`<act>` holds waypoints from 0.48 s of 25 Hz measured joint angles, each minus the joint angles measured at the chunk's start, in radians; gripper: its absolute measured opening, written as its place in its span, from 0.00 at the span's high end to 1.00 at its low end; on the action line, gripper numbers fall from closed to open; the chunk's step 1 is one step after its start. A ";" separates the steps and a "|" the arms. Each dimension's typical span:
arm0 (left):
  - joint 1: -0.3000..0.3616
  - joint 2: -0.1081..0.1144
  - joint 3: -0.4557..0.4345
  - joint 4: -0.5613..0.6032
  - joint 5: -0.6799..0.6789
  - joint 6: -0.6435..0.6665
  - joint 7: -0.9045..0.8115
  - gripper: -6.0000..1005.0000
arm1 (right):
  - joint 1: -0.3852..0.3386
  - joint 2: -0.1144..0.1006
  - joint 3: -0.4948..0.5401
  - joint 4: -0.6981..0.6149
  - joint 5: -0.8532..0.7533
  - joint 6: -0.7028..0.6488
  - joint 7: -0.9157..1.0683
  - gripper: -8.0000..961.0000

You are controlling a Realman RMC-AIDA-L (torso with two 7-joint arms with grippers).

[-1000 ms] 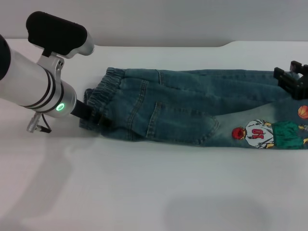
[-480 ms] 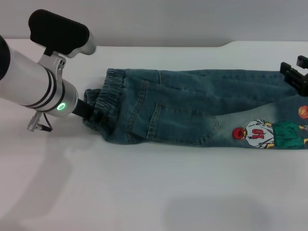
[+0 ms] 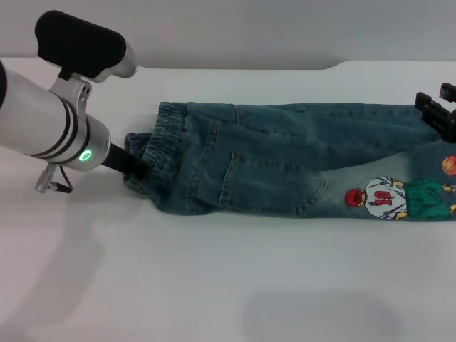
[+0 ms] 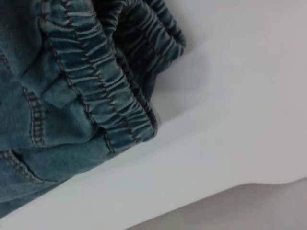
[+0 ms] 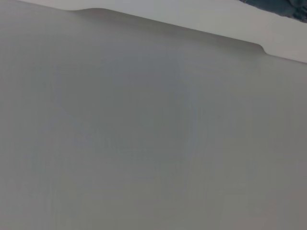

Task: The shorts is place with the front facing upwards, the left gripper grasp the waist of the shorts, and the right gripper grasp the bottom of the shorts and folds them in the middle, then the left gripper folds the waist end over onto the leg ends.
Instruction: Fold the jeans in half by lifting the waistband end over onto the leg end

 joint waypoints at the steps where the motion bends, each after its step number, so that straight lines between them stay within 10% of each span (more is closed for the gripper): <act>1: 0.003 0.000 0.000 -0.009 0.003 -0.003 0.000 0.85 | 0.000 0.000 0.000 0.000 0.000 0.000 0.001 0.54; 12: 0.025 0.001 -0.015 -0.113 0.043 -0.033 -0.007 0.96 | 0.022 0.000 -0.022 -0.031 0.000 -0.001 0.005 0.54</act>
